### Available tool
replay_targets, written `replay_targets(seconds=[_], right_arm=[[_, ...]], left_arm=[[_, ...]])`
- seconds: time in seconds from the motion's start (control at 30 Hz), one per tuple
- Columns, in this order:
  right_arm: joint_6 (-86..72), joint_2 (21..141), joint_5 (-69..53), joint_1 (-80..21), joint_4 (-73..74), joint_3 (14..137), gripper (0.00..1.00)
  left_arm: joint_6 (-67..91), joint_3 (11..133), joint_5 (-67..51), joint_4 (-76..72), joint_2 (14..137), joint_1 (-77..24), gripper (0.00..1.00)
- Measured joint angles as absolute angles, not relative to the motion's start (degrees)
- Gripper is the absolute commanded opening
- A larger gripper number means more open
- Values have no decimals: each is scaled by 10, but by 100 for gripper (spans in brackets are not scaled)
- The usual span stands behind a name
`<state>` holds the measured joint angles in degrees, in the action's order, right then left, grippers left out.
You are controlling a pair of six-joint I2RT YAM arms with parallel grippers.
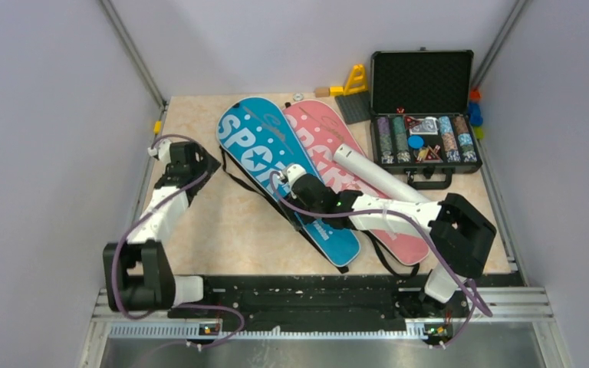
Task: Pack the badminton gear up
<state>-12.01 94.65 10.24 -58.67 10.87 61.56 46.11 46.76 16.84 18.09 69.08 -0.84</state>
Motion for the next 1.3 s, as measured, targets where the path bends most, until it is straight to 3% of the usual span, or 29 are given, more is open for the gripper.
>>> replay_targets(seconds=[0.37,0.53,0.6,0.7,0.73,0.77,1.0,1.3], right_arm=[[-101,861,131,-587,104,487,74],[-111,805,99,-587,89,444,74],[-113,797,95,-587,85,440,74],[-116,788,95,-587,80,439,74],[-116,786,95,-587,78,439,74],[-116,784,95,-587,76,439,74],[-103,780,93,-587,50,439,72],[71,800,53,-618,-33,455,73]], left_arm=[[441,609,-89,57,1002,74,93],[465,619,-177,-17,1067,74,81],[475,626,-197,-38,1084,74,68],[490,628,-225,-66,1105,74,30],[494,627,-232,-72,1112,74,7],[497,623,-238,-79,1119,74,1],[512,569,-247,-110,1093,71,0],[536,496,-147,85,818,11,0]])
